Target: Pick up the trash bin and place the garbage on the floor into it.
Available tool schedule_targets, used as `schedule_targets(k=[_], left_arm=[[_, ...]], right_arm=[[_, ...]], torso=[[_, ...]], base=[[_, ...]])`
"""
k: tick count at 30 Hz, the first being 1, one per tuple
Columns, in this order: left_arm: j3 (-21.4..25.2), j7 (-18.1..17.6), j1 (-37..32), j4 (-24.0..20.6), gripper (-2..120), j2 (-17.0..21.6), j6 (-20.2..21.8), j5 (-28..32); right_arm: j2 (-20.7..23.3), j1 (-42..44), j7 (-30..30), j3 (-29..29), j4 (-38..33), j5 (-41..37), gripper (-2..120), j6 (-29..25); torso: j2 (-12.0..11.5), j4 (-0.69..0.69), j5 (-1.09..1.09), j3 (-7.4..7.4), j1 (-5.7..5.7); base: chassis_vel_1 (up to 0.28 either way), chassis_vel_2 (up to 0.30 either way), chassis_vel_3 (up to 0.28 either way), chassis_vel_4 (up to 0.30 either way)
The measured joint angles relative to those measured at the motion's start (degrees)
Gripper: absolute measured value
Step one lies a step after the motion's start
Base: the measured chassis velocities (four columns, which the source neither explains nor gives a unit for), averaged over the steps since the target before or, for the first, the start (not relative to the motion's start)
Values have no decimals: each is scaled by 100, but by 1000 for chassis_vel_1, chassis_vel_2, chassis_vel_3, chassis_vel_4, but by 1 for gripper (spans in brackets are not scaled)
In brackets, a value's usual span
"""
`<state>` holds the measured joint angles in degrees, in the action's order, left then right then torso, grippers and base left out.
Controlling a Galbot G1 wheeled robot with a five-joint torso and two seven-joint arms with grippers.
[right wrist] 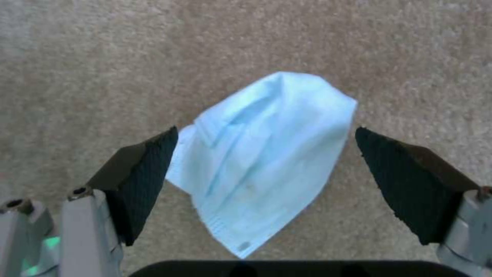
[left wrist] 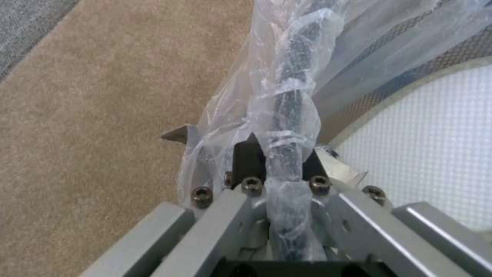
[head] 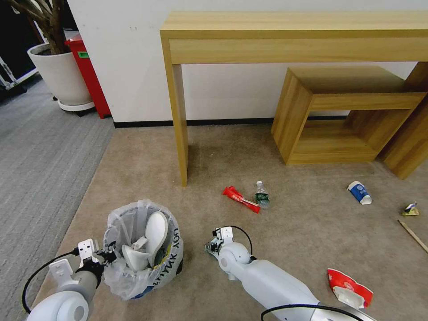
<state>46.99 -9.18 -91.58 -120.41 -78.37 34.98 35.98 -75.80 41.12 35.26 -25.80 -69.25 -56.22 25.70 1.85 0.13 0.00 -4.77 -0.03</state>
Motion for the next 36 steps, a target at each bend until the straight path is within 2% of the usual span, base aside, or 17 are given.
schedule_targets(k=[8,10,11,14,18,20,22,28,31,32,36], left_arm=[[-55,0,37,28,0,26,-3,3],[-60,0,40,28,0,46,-4,17],[-60,0,40,28,0,46,-4,17],[-76,0,45,28,0,48,-15,23],[-91,6,45,26,0,33,-30,22],[-94,12,45,27,0,26,-44,16],[-94,14,45,28,0,25,-50,14],[-87,18,64,84,0,13,-59,-5],[-87,18,68,95,0,5,-62,-13],[-88,18,73,98,0,-2,-63,-16],[-87,19,80,102,0,-5,-64,-18]], right_arm=[[9,38,-76,25,208,164,84,-68],[0,42,-93,9,264,218,76,-99],[0,42,-93,9,264,218,76,-99],[-10,41,-119,-37,316,271,60,-139],[-19,41,-133,-75,342,310,51,-177],[-10,65,-152,-97,340,362,39,-201],[1,80,-163,-103,326,373,36,-204],[161,193,-271,-64,-11,417,10,-265],[211,228,-318,-39,-96,422,6,-330],[254,260,-353,-19,-172,445,0,-411],[389,340,-478,94,-412,498,0,-577]], torso=[[0,0,0,0,0],[0,0,0,0,0],[0,0,0,0,0],[0,0,0,0,0],[0,0,0,0,0],[0,0,0,0,0],[0,0,0,0,0],[0,0,0,0,0],[0,0,0,0,0],[0,0,0,0,0],[0,0,0,0,0]], base=[[0,0,0,0],[0,0,0,0],[0,0,0,0],[0,0,0,0],[0,0,0,0],[0,0,0,0],[0,0,0,0],[0,0,0,0],[0,0,0,0],[0,0,0,0],[0,0,0,0]])
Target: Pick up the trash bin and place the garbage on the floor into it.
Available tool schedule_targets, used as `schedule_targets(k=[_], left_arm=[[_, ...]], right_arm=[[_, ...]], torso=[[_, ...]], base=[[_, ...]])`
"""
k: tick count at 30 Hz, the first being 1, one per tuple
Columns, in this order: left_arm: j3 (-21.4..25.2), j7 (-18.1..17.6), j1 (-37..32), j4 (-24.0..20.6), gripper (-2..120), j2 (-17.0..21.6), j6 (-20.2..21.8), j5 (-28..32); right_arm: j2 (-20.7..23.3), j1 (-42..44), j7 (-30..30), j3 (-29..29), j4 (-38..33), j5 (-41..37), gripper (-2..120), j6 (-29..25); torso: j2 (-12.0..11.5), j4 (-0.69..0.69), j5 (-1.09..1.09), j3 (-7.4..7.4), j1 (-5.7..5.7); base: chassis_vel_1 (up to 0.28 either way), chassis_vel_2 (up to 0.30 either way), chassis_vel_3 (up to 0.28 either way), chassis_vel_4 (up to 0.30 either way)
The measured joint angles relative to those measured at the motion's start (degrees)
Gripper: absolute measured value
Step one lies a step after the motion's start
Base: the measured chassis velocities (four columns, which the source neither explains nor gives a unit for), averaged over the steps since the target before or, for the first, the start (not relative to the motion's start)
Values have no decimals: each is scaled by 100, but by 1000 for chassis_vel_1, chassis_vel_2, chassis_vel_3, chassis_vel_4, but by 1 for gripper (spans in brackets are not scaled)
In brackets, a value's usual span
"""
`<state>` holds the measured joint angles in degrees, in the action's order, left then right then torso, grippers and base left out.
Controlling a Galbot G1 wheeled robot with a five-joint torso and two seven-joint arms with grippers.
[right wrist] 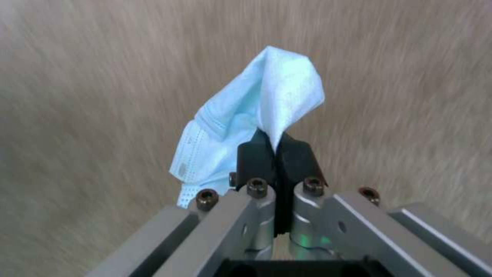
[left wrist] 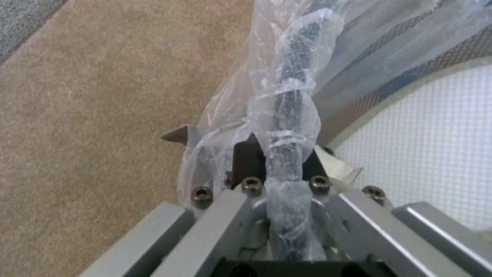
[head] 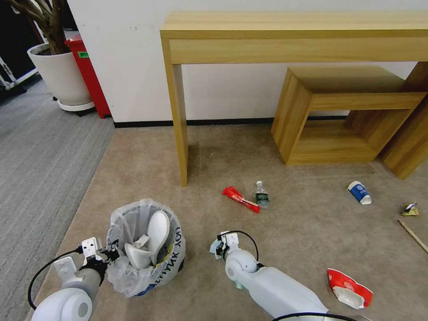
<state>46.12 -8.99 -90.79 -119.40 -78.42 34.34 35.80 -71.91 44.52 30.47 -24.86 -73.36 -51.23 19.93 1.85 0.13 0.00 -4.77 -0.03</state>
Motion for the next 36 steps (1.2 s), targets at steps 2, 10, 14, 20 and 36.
schedule_targets(k=[2,10,14,20,36], left_arm=[[2,0,2,4,0,1,0,0],[33,-4,-17,-11,0,-10,0,2],[35,-13,-31,-80,0,-46,12,-2],[10,-22,-67,-177,0,-151,29,-74],[-12,5,-134,-400,0,-340,43,-198]], right_arm=[[72,37,-58,66,-139,10,0,-81],[1037,121,-1025,558,-1348,509,0,-1382],[1498,-103,-1828,691,-2363,473,0,-2081],[1857,-925,-3178,89,-3279,-4,0,-3014],[1726,-2220,-3066,-2513,-3022,-408,0,-2997]], torso=[[0,-1,1,0,0],[0,2,1,-1,0],[0,0,0,0,0],[0,-1,0,0,0],[0,0,-1,0,0]], base=[[0,0,0,0],[0,0,0,0],[0,0,0,0],[0,0,0,0],[0,0,0,0]])
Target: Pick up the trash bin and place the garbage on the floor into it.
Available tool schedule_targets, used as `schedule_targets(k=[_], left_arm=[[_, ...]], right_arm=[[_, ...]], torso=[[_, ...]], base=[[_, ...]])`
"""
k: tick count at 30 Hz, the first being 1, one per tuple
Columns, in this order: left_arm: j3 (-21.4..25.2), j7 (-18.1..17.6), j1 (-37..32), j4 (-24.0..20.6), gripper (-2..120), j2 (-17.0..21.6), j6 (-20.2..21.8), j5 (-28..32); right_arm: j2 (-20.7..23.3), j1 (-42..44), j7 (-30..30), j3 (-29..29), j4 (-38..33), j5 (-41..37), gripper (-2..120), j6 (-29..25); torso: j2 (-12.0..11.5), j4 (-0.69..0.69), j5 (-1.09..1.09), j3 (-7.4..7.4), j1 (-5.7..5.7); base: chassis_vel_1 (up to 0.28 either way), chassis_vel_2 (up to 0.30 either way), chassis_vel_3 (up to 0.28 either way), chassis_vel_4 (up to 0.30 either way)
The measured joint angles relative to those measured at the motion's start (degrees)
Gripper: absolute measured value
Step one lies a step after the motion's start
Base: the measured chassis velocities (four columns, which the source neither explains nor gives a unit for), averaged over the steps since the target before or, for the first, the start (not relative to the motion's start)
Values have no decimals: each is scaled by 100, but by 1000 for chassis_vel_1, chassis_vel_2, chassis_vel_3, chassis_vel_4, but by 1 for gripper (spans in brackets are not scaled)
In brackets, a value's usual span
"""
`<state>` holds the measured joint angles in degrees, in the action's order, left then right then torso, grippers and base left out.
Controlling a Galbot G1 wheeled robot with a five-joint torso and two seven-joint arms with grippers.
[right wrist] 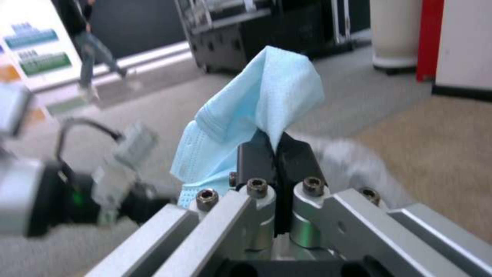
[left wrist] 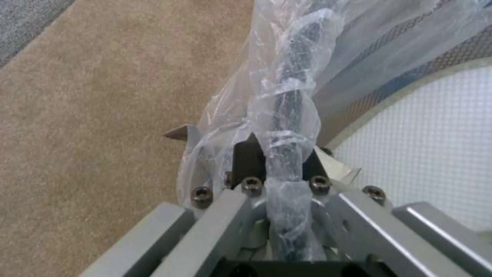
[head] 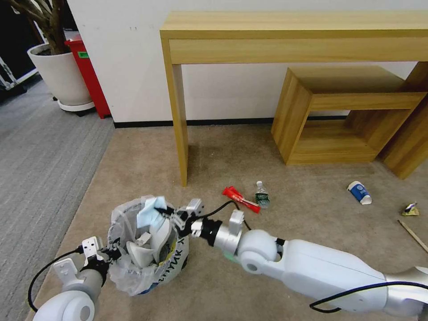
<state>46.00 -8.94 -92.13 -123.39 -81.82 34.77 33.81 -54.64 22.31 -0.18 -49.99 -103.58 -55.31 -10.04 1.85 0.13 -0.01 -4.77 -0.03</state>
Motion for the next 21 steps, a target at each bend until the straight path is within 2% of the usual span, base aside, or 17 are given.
schedule_targets(k=[9,19,21], left_arm=[[-6,25,-8,-29,0,-43,-15,-32],[0,35,5,0,0,-67,-27,-37],[1,37,12,18,0,-66,-28,-37]], right_arm=[[-278,-295,349,-535,338,75,0,182],[-558,-435,637,-704,571,160,0,342],[-596,-437,663,-704,600,166,9,365]], torso=[[0,0,0,0,0],[0,0,0,0,0],[0,0,0,0,0]], base=[[0,0,0,0],[0,0,0,0],[0,0,0,0]])
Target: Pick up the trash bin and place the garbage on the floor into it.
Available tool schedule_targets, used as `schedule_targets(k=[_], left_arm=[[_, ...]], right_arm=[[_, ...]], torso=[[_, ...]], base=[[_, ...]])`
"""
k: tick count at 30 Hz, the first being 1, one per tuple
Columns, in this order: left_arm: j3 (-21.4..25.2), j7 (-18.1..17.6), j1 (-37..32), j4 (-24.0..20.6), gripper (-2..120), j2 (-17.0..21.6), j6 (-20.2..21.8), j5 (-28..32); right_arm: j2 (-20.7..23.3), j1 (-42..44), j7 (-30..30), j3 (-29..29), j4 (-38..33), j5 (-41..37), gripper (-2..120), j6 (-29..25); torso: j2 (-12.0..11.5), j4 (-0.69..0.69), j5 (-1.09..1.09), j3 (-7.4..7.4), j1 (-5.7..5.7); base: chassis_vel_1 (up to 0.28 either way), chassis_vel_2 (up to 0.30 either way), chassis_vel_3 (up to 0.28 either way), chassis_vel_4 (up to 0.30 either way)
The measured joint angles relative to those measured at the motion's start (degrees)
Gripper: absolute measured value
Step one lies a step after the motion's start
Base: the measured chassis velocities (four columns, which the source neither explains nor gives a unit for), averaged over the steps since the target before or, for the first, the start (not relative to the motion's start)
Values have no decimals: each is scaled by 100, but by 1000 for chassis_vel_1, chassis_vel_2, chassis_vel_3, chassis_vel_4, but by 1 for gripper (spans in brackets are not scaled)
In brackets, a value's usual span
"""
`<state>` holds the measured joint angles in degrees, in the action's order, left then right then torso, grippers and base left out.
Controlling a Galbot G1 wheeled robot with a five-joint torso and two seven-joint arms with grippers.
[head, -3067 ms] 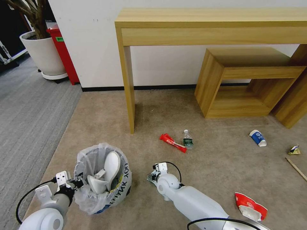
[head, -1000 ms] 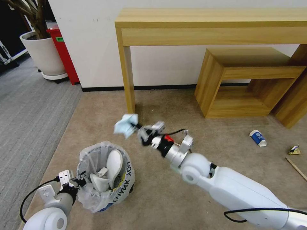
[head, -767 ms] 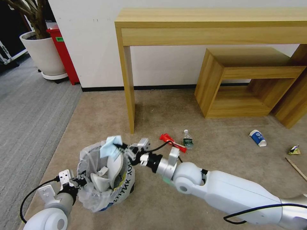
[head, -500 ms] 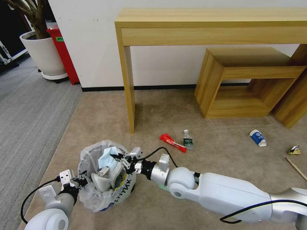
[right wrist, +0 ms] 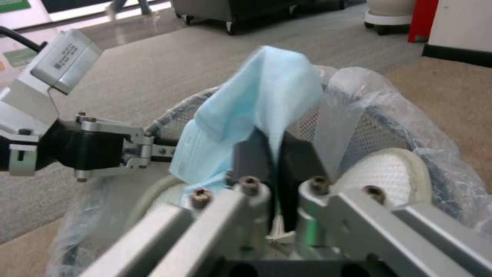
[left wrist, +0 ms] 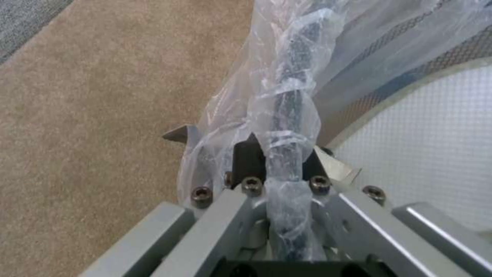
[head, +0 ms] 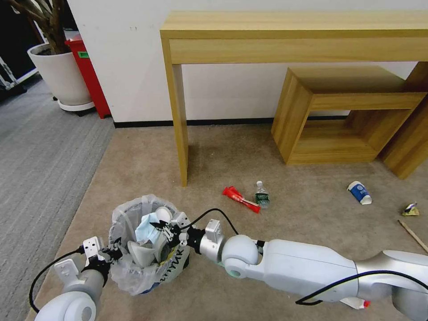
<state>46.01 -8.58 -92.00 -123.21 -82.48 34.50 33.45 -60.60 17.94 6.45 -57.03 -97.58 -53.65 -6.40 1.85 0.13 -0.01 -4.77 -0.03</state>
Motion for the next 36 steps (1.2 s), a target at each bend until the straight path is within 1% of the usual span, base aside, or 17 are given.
schedule_targets(k=[1,4,5,9,10,12,13,14,16,17,20,21,24,25,26,27,36], left_arm=[[0,0,0,0,0,0,0,0],[6,1,7,20,0,10,-2,2],[6,1,7,20,0,10,-2,2],[4,2,19,46,0,12,-5,5],[4,2,19,46,0,12,-5,5],[2,3,28,60,0,16,-5,7],[2,3,28,60,0,16,-5,7],[1,3,30,66,0,18,-5,8],[1,4,33,82,0,32,-5,11],[1,4,33,82,0,32,-5,11],[-11,4,48,111,0,47,-7,17],[-11,4,48,111,0,47,-7,17],[-16,4,72,120,0,56,-7,33],[-16,4,72,120,0,56,-7,33],[-16,5,79,120,0,60,-8,42],[-17,4,83,120,0,63,-8,48],[-26,4,93,121,0,76,-13,82]], right_arm=[[0,0,0,0,0,0,9,0],[-34,18,40,26,30,28,22,12],[-34,18,40,26,30,28,22,12],[-74,65,76,78,100,111,41,19],[-74,65,76,78,100,111,41,19],[-80,92,89,122,121,137,51,21],[-80,92,89,122,121,137,51,21],[-79,96,98,131,127,146,53,21],[-62,102,109,172,142,183,65,23],[-62,102,109,172,142,183,65,23],[-18,65,108,190,147,213,81,23],[-18,65,108,190,147,213,81,23],[47,-30,103,163,117,248,93,23],[47,-30,103,163,117,248,93,23],[81,-70,102,132,104,273,97,24],[110,-104,102,105,98,297,99,24],[328,-229,106,27,34,457,100,49]], torso=[[0,0,0,0,0],[0,0,0,0,0],[0,0,0,0,0],[0,0,0,0,0],[0,0,0,0,0],[0,0,1,0,0],[0,0,1,0,0],[0,0,0,0,0],[0,0,1,0,0],[0,0,1,0,0],[0,0,1,0,0],[0,0,1,0,0],[0,0,1,0,0],[0,0,1,0,0],[0,0,1,0,0],[0,0,0,0,0],[0,0,1,0,0]], base=[[0,0,0,0],[0,0,0,0],[0,0,0,0],[0,0,0,0],[0,0,0,0],[0,0,0,0],[0,0,0,0],[0,0,0,0],[0,0,0,0],[0,0,0,0],[0,0,0,0],[0,0,0,0],[0,0,0,0],[0,0,0,0],[0,0,0,0],[0,0,0,0],[0,0,0,0]])
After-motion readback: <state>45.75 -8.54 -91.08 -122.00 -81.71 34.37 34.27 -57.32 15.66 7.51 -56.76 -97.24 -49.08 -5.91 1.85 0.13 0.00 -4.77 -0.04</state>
